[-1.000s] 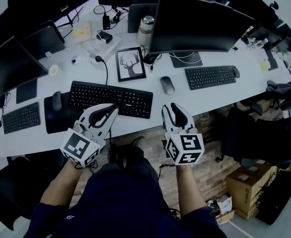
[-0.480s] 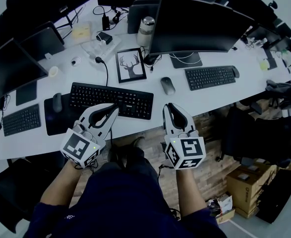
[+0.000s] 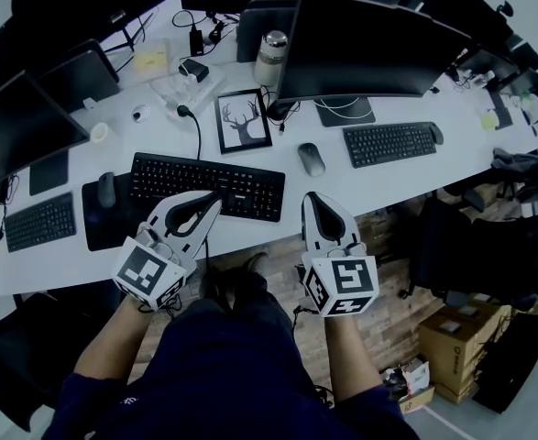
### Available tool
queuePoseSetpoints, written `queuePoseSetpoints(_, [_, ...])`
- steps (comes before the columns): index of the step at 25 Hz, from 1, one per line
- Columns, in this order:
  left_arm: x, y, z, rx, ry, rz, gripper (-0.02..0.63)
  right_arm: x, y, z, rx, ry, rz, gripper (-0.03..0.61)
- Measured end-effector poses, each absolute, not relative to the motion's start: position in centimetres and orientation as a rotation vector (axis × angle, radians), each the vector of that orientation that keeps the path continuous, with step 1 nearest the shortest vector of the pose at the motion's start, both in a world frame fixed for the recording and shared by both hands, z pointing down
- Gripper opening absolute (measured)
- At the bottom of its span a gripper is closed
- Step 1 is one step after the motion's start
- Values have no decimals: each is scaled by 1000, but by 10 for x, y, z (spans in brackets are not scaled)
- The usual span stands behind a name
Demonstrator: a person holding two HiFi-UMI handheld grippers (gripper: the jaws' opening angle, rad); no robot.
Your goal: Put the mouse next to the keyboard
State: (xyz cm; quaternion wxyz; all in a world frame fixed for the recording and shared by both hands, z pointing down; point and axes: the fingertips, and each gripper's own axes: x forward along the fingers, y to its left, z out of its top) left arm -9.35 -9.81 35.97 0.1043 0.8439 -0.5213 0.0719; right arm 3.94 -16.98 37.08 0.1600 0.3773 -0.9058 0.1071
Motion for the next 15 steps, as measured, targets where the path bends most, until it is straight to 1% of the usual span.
queuePoseSetpoints(6, [-96, -98, 358, 2487, -1542, 214, 43, 34, -168, 368, 1044, -2606, 281, 3])
queuePoseSetpoints(15, [-96, -99, 360, 2483, -1537, 216, 43, 35, -168, 376, 1001, -2618, 363, 2])
